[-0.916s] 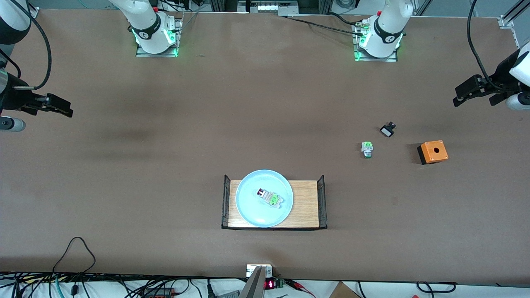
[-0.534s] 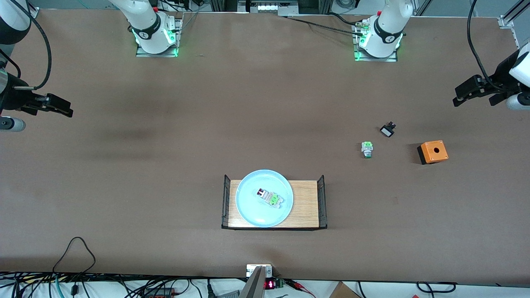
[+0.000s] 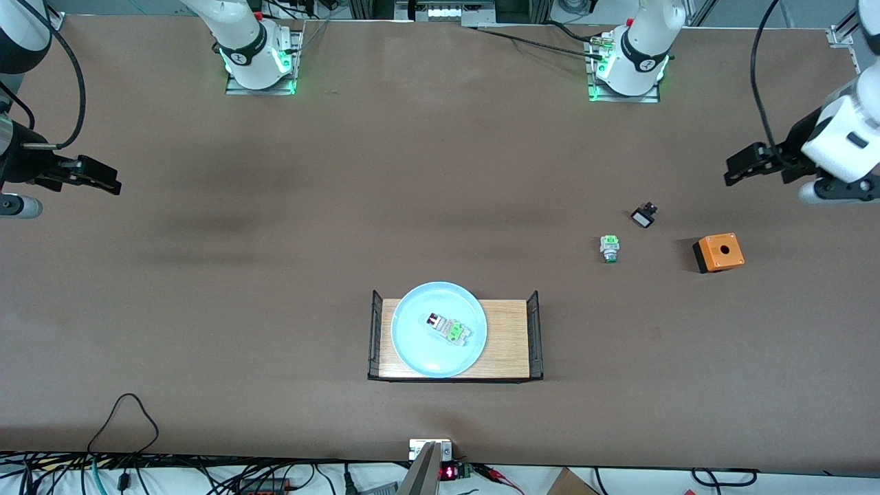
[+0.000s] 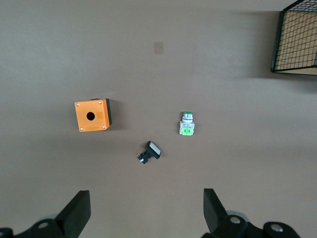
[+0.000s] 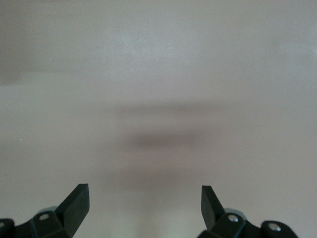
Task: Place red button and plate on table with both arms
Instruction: 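Reach the left gripper toward the switch block on the plate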
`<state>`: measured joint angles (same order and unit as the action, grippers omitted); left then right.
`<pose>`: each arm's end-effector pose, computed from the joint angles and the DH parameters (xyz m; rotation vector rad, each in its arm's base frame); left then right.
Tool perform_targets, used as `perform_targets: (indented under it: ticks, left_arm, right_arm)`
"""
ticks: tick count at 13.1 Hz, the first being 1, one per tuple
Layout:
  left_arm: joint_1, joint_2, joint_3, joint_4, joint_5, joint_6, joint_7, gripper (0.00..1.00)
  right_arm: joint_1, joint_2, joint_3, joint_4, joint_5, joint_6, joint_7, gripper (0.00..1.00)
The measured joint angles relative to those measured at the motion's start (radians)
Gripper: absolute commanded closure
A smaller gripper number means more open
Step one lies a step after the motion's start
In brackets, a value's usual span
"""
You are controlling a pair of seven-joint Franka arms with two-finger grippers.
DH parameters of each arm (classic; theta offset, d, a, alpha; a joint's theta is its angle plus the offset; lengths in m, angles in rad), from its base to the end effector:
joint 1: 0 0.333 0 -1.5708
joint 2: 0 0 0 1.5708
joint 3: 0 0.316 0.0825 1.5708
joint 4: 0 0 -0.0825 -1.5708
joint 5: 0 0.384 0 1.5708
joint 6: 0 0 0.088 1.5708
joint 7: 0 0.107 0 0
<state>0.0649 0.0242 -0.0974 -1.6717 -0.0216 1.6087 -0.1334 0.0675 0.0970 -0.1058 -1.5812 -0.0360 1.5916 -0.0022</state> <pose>0.5594 -0.0199 0.5667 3.1178 0.1601 -0.1387 0.5812 -0.0234 0.5666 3.0938 -0.0522 -0.1347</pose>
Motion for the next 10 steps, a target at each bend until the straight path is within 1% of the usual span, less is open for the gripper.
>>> perform_targets:
  ticks: [2, 5, 7, 10]
  left_arm:
    - [0.0, 0.043, -0.029, 0.017, 0.0, 0.011, -0.119, 0.0]
    - [-0.022, 0.143, -0.085, 0.107, 0.0, 0.02, -0.382, 0.0]
    - [-0.089, 0.23, -0.091, 0.183, 0.0, 0.023, -0.576, 0.0]
    - [-0.185, 0.367, -0.091, 0.328, 0.0, 0.032, -0.845, 0.0]
  right_arm:
    - [0.0, 0.0, 0.0, 0.0, 0.0, 0.0, 0.0, 0.0]
    - [0.0, 0.0, 0.0, 0.0, 0.0, 0.0, 0.0, 0.0]
    - [0.0, 0.0, 0.0, 0.0, 0.0, 0.0, 0.0, 0.0]
    - [0.0, 0.0, 0.0, 0.0, 0.0, 0.001, 0.0, 0.0]
